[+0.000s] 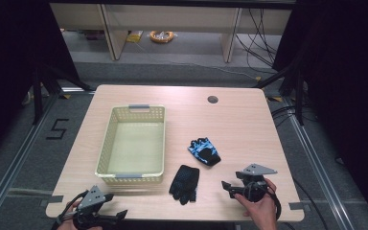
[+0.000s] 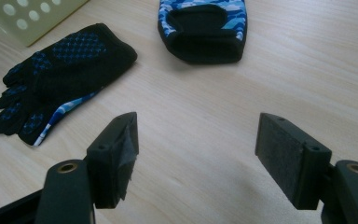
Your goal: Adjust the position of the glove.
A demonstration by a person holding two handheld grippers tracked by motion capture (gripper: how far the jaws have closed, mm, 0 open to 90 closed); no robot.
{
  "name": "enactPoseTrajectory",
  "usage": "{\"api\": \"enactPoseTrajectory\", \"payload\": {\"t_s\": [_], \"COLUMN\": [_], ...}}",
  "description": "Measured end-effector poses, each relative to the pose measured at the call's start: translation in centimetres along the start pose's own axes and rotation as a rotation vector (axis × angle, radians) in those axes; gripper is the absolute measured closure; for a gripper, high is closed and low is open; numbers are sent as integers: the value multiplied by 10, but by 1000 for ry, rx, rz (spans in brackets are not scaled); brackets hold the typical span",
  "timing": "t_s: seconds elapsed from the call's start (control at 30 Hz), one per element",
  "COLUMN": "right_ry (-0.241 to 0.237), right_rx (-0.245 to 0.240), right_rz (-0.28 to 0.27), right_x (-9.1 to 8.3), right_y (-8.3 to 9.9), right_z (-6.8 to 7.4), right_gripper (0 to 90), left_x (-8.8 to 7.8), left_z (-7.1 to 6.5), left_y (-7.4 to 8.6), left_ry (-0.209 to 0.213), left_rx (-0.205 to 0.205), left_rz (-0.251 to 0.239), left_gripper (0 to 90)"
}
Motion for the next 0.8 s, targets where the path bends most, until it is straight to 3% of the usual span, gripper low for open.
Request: {"api": "enactPoseTrajectory", "payload": {"t_s": [0.07,0.1,0.17,0.2,0.33,0.57,0.7,0.73,0.8], "right_ry": [11,23,7,16,14,18,-3,-22,-35], "right_rx": [11,-15,-6,-17,-12,-33,-57,-46,-57], "right_rz": [9,2,8,22,31,20,2,12,-1], "right_x": [-1,0,0,0,1,1,3,0,0], "right_y": [1,0,0,1,1,1,-1,-3,-5], "right_z": [1,-1,0,0,1,2,5,9,11], "right_gripper": [311,311,310,310,306,306,344,360,373], "left_x": [0,0,0,0,0,0,1,2,2], "left_z": [1,1,1,1,1,0,0,-3,-5], "left_y": [0,0,1,0,1,1,0,-2,-3], "left_ry": [-14,-17,-6,-7,-16,-5,-3,4,15], "left_rx": [12,13,-3,13,1,-7,-4,-5,-13], "left_rz": [15,10,4,8,16,10,9,-19,1], "left_gripper": [217,217,217,216,217,217,223,231,238]}}
Point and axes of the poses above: each handheld gripper's, and its own axes: x roughly forward along the jaws, y roughly out of its underside, z roughly to its left, the point moved 3 cm from there along x, roughly forward along the jaws, and after that the axes turned 12 degrees about y, right-handed, at the moved point
